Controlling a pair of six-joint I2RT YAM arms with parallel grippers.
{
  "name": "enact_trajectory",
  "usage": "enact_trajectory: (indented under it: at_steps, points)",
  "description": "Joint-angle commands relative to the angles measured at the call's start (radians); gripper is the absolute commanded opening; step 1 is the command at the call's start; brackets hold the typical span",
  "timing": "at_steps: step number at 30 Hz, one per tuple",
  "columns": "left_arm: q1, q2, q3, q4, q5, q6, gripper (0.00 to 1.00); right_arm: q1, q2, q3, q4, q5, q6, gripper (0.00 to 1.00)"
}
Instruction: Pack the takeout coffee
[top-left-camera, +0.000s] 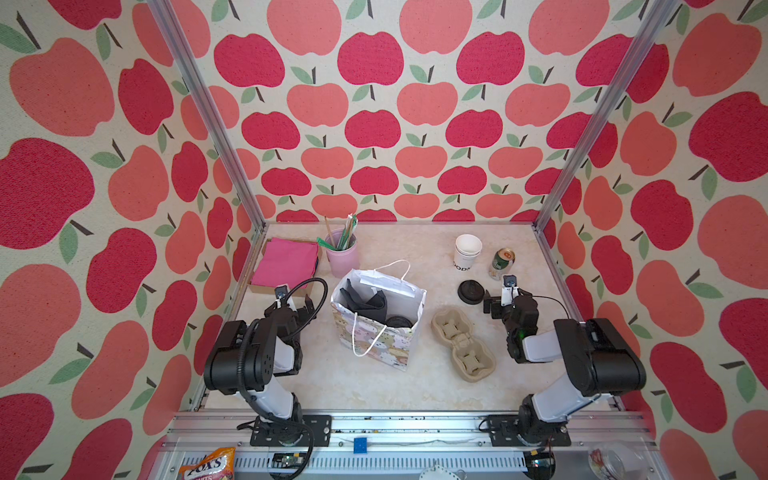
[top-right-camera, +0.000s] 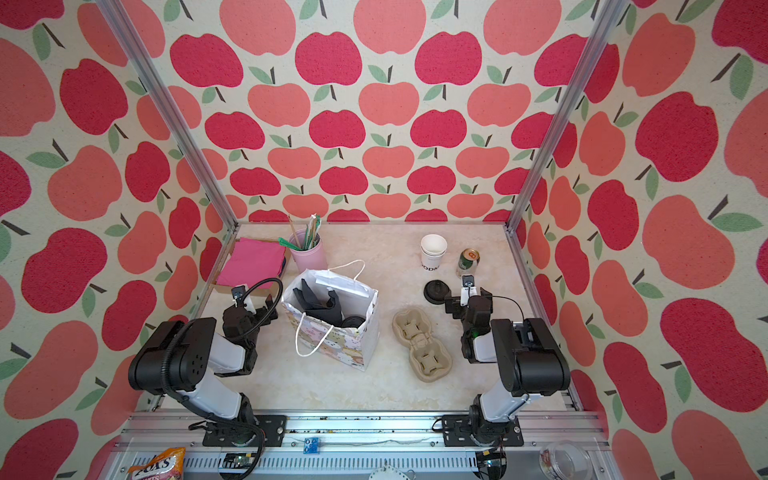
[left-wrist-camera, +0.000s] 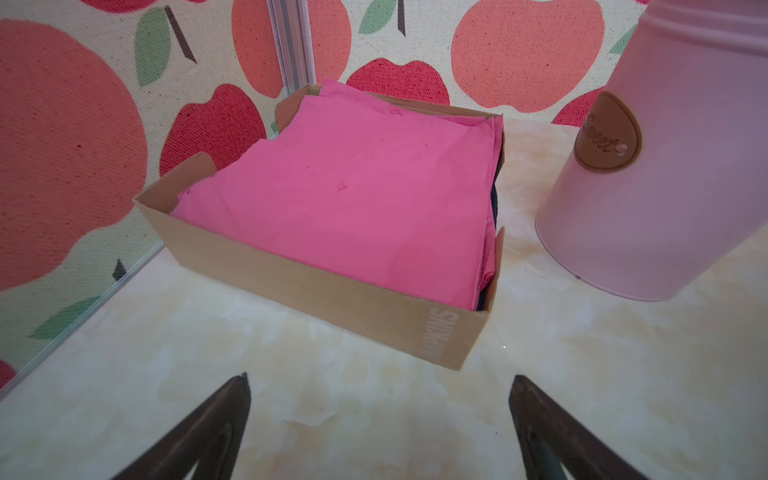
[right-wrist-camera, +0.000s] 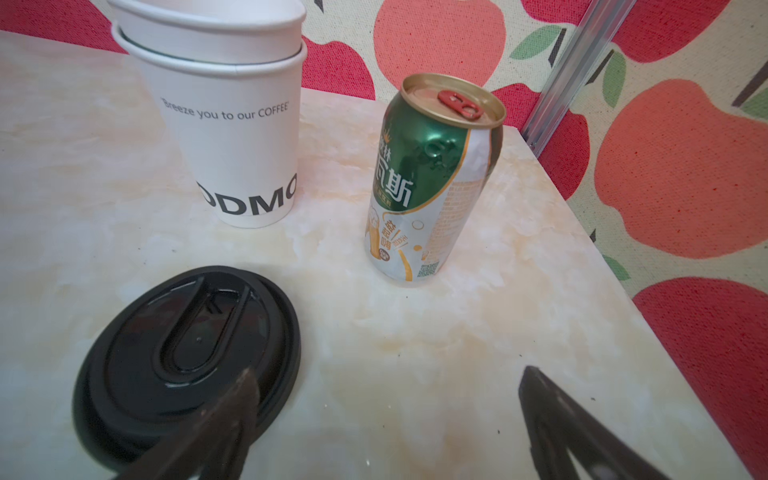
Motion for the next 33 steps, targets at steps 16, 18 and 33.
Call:
enact_trajectory:
  at_steps: [16, 18, 33]
  points:
    - [0.005, -0.033, 0.179, -0.234, -0.003, 0.01, 0.99, 0.006, -0.004, 0.016, 0.035, 0.051, 0.004, 0.99]
    - [0.004, -0.033, 0.181, -0.238, -0.004, 0.013, 0.99, 0.005, -0.004, 0.021, 0.024, 0.052, 0.005, 0.99]
    - [-0.011, -0.03, 0.185, -0.24, -0.018, 0.025, 0.99, -0.01, -0.007, 0.04, -0.018, 0.052, 0.022, 0.99]
